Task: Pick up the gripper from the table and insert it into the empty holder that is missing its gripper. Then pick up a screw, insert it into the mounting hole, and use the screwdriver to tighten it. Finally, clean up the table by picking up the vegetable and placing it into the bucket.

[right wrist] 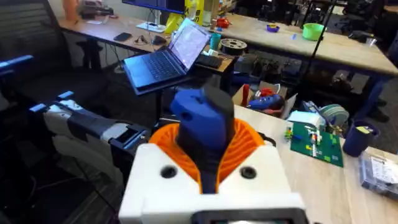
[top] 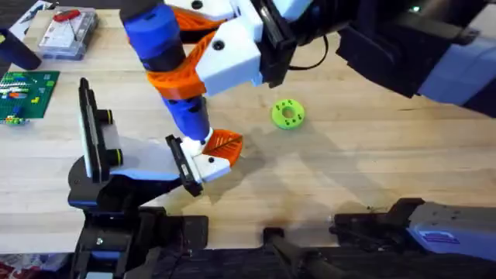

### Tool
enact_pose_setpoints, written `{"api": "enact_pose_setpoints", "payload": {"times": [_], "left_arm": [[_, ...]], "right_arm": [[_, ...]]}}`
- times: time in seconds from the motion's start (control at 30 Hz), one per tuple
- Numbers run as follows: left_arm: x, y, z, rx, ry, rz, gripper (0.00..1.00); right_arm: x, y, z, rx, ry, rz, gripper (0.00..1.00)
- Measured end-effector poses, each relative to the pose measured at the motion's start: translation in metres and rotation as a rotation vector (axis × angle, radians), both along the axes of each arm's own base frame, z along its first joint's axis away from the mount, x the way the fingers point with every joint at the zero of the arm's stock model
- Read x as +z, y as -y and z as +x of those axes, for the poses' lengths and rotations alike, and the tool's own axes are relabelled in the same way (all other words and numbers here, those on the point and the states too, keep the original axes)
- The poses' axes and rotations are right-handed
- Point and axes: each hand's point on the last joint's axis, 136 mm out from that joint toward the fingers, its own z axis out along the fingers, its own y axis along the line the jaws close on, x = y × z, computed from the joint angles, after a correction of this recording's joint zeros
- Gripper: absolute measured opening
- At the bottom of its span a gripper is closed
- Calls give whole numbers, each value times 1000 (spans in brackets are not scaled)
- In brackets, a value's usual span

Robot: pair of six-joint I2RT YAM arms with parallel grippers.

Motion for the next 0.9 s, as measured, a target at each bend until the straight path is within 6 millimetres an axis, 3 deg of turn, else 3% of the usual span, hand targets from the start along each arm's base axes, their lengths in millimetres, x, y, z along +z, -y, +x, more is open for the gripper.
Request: {"api": "enact_pose_setpoints", "payload": {"times": [0.9], "left_arm": [[0, 0, 0, 0, 0, 0, 19]], "right_arm": [[0, 0, 0, 0, -30, -12, 79]]}}
